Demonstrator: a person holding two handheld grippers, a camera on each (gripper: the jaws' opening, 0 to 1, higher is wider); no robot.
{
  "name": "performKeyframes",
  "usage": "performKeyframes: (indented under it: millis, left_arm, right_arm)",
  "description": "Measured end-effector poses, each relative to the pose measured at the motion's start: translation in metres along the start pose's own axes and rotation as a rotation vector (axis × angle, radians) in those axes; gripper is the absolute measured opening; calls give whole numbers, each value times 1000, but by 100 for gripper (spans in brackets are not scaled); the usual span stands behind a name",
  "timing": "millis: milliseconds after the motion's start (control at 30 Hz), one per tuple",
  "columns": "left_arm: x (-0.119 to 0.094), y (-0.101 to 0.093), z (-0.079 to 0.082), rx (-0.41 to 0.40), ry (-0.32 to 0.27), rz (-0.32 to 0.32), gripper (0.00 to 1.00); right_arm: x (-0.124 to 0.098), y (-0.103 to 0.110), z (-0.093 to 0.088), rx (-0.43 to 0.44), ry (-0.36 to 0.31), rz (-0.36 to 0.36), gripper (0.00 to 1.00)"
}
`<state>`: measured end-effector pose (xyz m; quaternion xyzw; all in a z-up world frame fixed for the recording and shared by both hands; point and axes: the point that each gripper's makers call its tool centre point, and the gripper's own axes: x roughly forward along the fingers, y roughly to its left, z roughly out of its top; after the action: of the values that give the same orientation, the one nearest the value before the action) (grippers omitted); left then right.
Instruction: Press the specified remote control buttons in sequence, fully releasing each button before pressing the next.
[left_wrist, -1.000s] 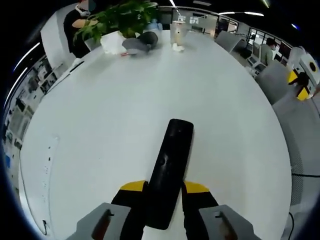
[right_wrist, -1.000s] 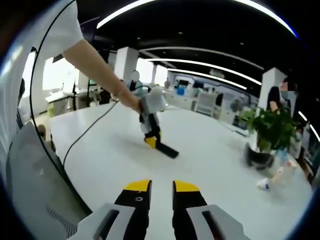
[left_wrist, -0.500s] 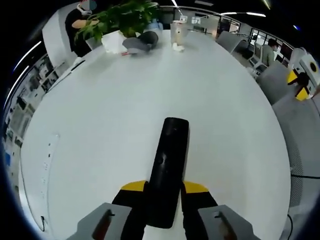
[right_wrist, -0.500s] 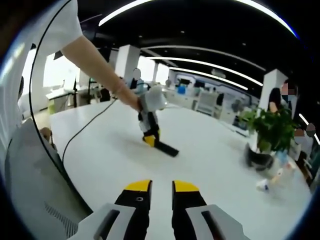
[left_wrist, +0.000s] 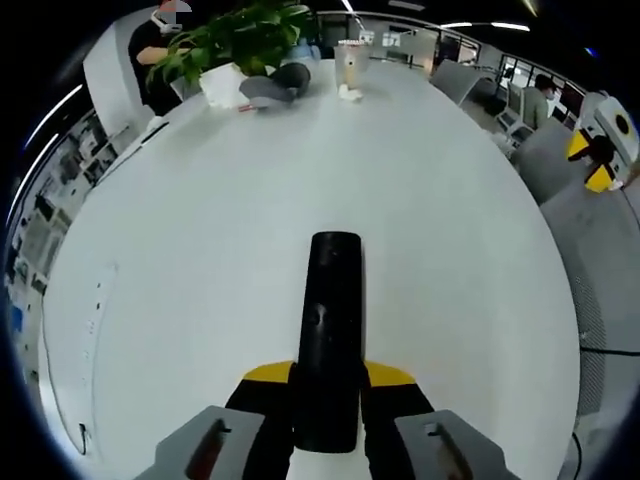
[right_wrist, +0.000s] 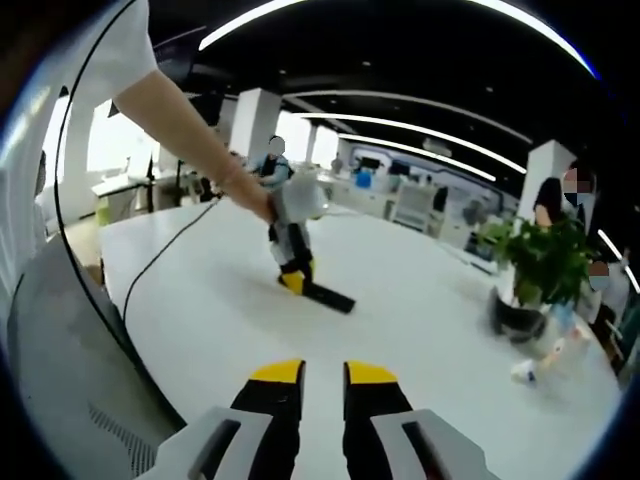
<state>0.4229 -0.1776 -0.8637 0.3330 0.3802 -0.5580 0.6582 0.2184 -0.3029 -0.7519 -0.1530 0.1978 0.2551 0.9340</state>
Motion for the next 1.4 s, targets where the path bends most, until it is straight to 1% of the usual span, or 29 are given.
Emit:
performKeyframes:
  millis: [333,600,767,933,1400]
  left_arm:
    - [-3,-12,-5,-16,-26,0,24]
    - [-4,-19,-5,-5,-10,-2,24]
    - [-4,-22,-6,-12,-20,-2,24]
    - [-5,-32,-7,-1,-22,-5,24]
    - [-6,-46,-11,-13,-42,-2,24]
  right_arm:
    - [0,1,0,-8,0,4,11]
    - [1,2,-1,-12,3,7,10]
    - [1,3,-2,-17,9,11,10]
    - [1,4,-3,-23,15,16,9]
    - [3,7,-5,-33,28,26,8]
